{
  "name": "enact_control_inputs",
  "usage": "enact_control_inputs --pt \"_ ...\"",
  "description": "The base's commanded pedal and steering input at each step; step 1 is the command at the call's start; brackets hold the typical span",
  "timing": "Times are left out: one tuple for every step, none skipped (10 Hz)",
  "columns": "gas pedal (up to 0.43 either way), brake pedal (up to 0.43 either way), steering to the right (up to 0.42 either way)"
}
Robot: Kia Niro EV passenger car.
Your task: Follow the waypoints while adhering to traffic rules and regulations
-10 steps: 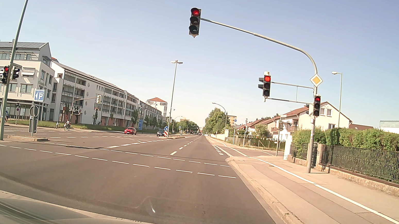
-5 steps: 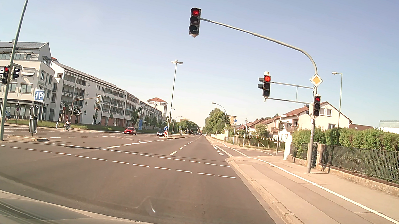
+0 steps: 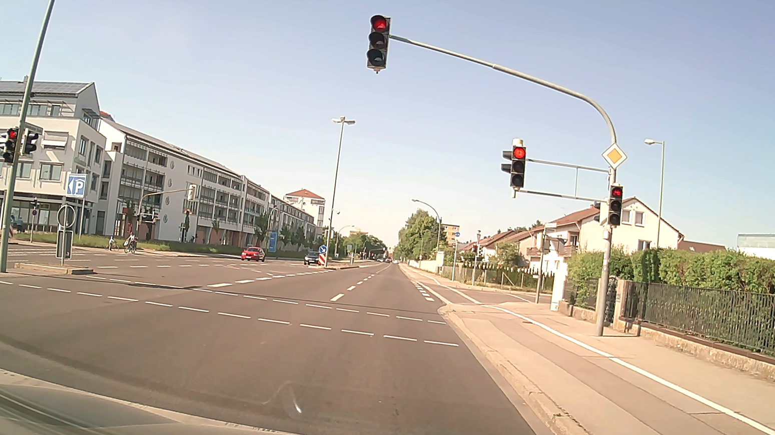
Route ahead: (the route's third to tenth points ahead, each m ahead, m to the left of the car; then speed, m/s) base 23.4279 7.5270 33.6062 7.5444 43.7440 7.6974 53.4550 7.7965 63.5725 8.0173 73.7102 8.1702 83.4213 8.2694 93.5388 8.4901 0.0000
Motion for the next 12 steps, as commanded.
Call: enact_control_inputs --pt "0.0 0.287 0.007" --pt "0.0 0.293 0.007" --pt "0.0 0.287 0.007" --pt "0.0 0.287 0.007" --pt "0.0 0.293 0.007" --pt "0.0 0.293 0.007" --pt "0.0 0.293 0.006" --pt "0.0 0.287 0.006" --pt "0.0 0.293 0.006" --pt "0.0 0.287 0.007" --pt "0.0 0.287 0.006" --pt "0.0 0.287 0.005"
